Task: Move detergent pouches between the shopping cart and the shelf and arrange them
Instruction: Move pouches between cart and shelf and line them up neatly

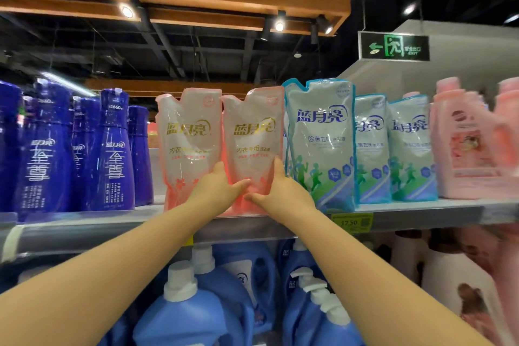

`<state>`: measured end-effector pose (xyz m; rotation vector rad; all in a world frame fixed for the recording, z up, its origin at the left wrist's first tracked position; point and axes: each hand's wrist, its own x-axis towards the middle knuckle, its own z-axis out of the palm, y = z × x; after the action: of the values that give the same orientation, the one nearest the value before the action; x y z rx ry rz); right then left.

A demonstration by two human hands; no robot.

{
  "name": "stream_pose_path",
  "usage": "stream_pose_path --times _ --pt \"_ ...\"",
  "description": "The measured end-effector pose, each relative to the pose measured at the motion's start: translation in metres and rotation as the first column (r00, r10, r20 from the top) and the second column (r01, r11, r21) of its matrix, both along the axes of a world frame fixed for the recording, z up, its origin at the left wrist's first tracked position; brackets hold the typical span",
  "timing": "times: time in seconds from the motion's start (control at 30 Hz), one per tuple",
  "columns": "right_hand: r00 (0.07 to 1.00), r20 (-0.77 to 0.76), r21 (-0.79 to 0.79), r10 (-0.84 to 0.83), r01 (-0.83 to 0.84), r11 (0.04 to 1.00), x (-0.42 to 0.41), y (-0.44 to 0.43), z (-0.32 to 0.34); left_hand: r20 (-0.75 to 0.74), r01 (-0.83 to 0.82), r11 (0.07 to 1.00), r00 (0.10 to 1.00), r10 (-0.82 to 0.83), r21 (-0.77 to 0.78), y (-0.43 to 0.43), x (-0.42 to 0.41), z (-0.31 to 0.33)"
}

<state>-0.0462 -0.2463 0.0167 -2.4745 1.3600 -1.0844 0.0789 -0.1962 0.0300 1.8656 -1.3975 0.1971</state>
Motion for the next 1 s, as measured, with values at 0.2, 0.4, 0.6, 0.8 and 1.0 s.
stream_pose_path --times 0.2,0.4,0.6,0.8,1.0 --pt "0.994 0.069 -0.1 0.081 -0.074 0.992 -0.043 0.041 -0.017 0.035 -0.072 0.993 0.997 0.075 -0.091 0.063 -0.036 -0.011" --pt "0.989 0.043 -0.095 0.144 -0.14 0.986 -0.094 0.087 -0.032 0.032 -0.134 0.988 0.99 0.137 -0.075 0.124 -0.084 -0.035" --pt "0.985 0.062 -0.006 0.162 -0.162 0.987 -0.127 0.116 -0.031 0.033 -0.204 0.977 0.978 0.206 -0.057 0.172 -0.099 -0.042" --pt "0.984 0.052 0.034 0.168 -0.17 0.985 -0.13 0.133 -0.029 -0.017 -0.212 0.976 0.977 0.212 -0.057 0.192 -0.094 -0.037" --pt "0.968 0.093 0.044 0.233 -0.238 0.97 -0.117 0.128 -0.013 -0.008 -0.193 0.978 0.981 0.193 -0.08 0.177 -0.087 -0.026"
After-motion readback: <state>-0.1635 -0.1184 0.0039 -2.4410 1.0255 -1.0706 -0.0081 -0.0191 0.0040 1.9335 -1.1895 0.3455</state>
